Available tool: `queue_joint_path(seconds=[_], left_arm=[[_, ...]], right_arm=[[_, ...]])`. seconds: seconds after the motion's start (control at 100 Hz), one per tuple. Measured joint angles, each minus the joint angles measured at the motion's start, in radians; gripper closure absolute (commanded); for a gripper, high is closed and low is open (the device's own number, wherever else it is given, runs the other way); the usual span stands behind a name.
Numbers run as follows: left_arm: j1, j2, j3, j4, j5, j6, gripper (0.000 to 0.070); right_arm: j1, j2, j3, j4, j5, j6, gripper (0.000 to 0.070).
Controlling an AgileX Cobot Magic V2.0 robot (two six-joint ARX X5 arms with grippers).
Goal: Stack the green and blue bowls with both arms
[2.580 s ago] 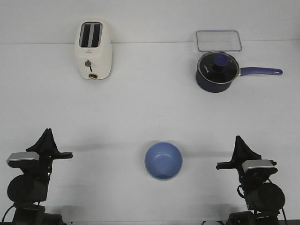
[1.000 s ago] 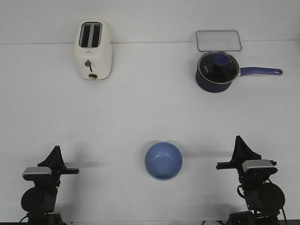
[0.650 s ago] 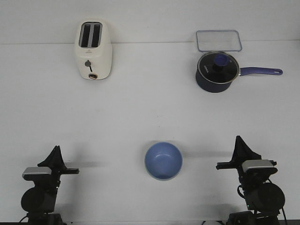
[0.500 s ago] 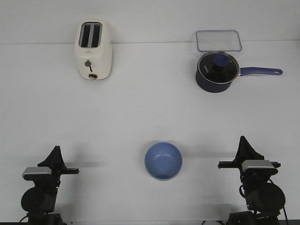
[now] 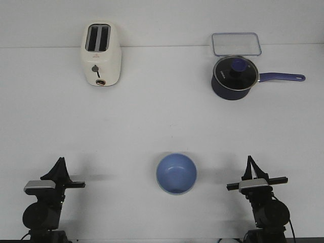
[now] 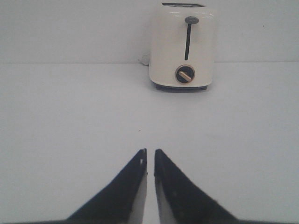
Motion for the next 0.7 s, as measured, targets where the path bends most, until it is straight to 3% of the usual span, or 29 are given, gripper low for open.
queue_joint_path(seconds=[0.7], left_arm=[[0.000,0.000,0.000,0.000,0.000,0.000,0.0685]], right_arm=[[0.000,-0.001,0.000,0.013,0.000,-0.008,0.0700]])
